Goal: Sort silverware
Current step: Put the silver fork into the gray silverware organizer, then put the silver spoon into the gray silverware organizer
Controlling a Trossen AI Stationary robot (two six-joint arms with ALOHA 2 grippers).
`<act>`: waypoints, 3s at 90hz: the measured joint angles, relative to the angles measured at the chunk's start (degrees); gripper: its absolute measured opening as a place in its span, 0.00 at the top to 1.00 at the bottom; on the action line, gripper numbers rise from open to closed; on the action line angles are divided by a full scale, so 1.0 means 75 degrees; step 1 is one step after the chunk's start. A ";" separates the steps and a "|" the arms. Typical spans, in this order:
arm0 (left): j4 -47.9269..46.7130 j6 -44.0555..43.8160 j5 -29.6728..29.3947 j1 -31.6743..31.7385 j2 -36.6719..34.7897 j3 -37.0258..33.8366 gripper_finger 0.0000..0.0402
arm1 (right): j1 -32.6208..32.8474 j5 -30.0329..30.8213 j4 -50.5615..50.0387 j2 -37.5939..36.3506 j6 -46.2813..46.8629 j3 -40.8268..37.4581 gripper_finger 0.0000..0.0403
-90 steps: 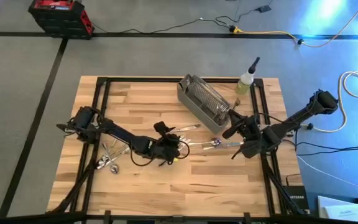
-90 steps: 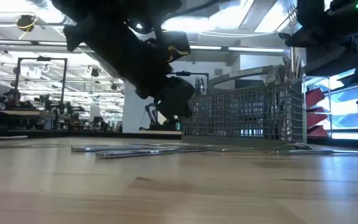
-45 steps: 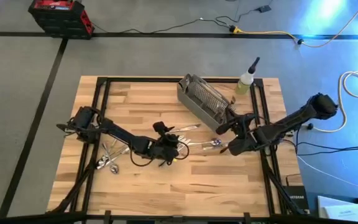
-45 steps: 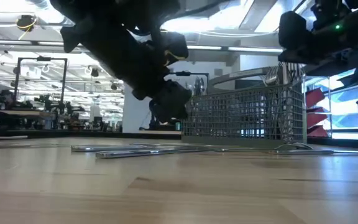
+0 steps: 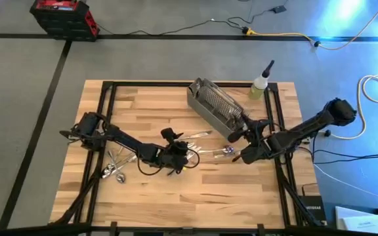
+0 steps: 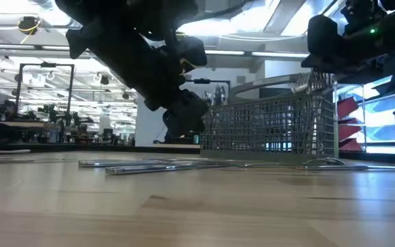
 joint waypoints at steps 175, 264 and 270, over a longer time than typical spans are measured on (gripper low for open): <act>-0.9389 0.0955 0.7268 -0.3006 -0.2492 -0.0996 0.50 | 0.0000 -0.3616 0.0009 -0.0026 -0.5844 0.2349 0.53; -0.8912 0.0768 0.6660 -0.3494 -0.2613 -0.1516 0.54 | 0.0000 -0.3513 -0.0014 -0.0026 -0.5846 0.2349 0.53; -0.8916 0.0657 0.6527 -0.3494 -0.2672 -0.1465 0.54 | 0.0000 -0.3475 -0.0014 -0.0026 -0.5847 0.2349 0.53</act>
